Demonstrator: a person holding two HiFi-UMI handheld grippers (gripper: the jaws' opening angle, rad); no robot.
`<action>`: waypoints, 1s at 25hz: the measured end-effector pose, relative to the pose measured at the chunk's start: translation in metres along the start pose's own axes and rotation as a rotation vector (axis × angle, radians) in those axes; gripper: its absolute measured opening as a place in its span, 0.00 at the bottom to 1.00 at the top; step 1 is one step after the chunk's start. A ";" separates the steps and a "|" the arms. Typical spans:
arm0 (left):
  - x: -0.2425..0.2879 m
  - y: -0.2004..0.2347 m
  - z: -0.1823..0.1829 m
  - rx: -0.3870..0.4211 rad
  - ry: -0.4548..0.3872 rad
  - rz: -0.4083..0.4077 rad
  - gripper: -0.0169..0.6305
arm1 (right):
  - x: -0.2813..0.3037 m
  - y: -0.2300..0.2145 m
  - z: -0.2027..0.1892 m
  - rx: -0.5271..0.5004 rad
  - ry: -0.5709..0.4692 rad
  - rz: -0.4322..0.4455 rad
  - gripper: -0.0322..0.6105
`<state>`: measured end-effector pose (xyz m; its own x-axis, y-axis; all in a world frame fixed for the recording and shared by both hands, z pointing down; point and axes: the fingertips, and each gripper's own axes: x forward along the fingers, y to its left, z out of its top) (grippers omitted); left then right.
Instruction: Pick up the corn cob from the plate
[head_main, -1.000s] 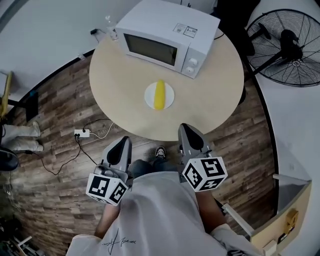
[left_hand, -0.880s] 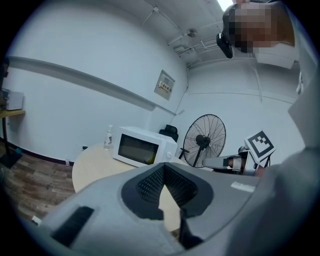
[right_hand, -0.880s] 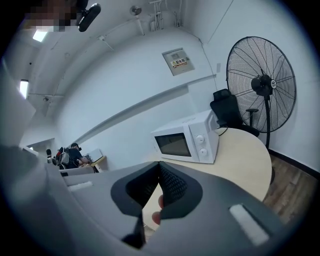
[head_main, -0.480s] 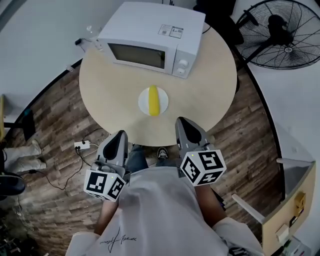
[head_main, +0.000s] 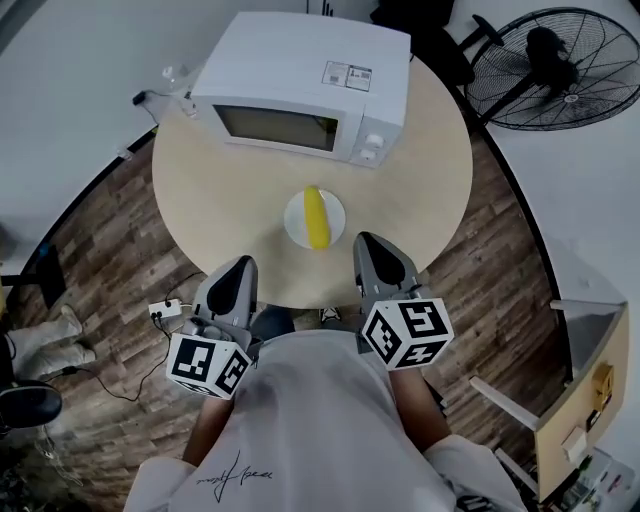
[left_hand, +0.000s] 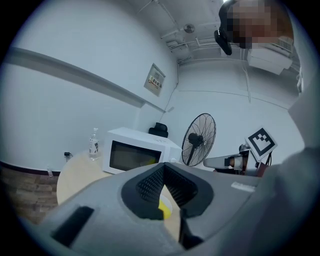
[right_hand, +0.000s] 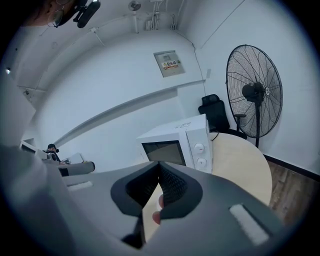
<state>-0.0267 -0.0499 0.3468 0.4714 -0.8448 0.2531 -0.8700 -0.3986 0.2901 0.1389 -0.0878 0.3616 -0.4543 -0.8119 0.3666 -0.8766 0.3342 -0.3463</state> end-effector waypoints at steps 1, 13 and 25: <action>0.002 0.005 0.003 0.000 0.001 -0.006 0.03 | 0.003 0.002 0.001 0.000 0.000 -0.008 0.07; 0.015 0.061 0.026 0.014 0.020 -0.064 0.03 | 0.032 0.028 0.009 0.005 -0.023 -0.093 0.07; 0.013 0.089 0.029 0.050 0.048 -0.151 0.02 | 0.050 0.047 0.000 -0.009 -0.026 -0.148 0.10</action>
<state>-0.1022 -0.1068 0.3487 0.6030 -0.7561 0.2543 -0.7941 -0.5384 0.2821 0.0748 -0.1124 0.3637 -0.3155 -0.8650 0.3903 -0.9352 0.2136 -0.2824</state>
